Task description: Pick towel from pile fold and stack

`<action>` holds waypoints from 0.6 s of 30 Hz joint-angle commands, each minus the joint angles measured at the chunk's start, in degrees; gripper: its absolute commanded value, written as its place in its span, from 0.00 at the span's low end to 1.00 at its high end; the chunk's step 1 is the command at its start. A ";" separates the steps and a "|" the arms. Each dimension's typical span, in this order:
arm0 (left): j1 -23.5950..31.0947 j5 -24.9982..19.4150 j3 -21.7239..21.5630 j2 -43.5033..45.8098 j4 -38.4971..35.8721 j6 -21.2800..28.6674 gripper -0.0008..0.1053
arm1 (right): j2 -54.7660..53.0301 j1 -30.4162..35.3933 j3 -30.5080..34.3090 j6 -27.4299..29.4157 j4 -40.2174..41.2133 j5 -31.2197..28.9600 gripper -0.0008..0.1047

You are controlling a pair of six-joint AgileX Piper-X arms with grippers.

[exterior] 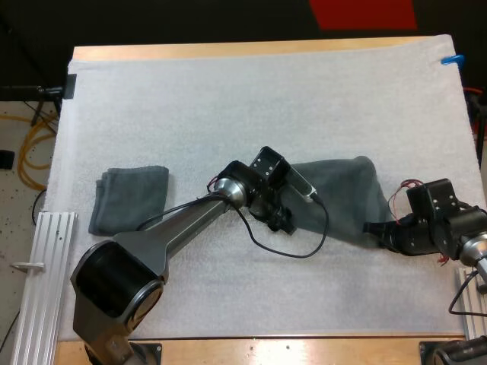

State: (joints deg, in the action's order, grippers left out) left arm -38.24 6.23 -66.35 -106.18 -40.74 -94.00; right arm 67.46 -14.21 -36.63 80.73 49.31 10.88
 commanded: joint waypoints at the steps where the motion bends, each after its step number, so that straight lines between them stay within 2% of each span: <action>1: -0.57 -0.43 -0.13 -0.73 -1.52 0.06 0.58 | -0.42 -0.10 0.08 0.57 0.79 -0.40 0.01; 5: -1.28 -0.43 -0.13 -0.93 -1.79 0.45 0.57 | -0.42 -0.10 0.08 0.57 0.79 -0.40 0.01; 6: -1.62 -0.43 -0.13 -0.93 -1.79 0.41 0.53 | -0.42 -0.10 0.08 0.57 0.79 -0.40 0.01; 8: -2.34 -0.43 -0.13 -0.93 -1.81 0.41 0.42 | -0.42 -0.10 0.08 0.57 0.79 -0.40 0.01; 13: -4.62 -0.43 -0.13 -0.93 -2.44 0.41 0.03 | -0.42 -0.10 0.08 0.57 0.79 -0.40 0.01; 18: -5.57 -0.85 -0.45 -0.56 -3.47 0.41 0.01 | -0.42 -0.10 0.08 0.85 0.77 -0.40 0.01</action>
State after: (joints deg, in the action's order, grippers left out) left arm -43.31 4.95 -66.79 -106.24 -42.75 -93.35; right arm 67.46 -14.21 -36.63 81.20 49.59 10.88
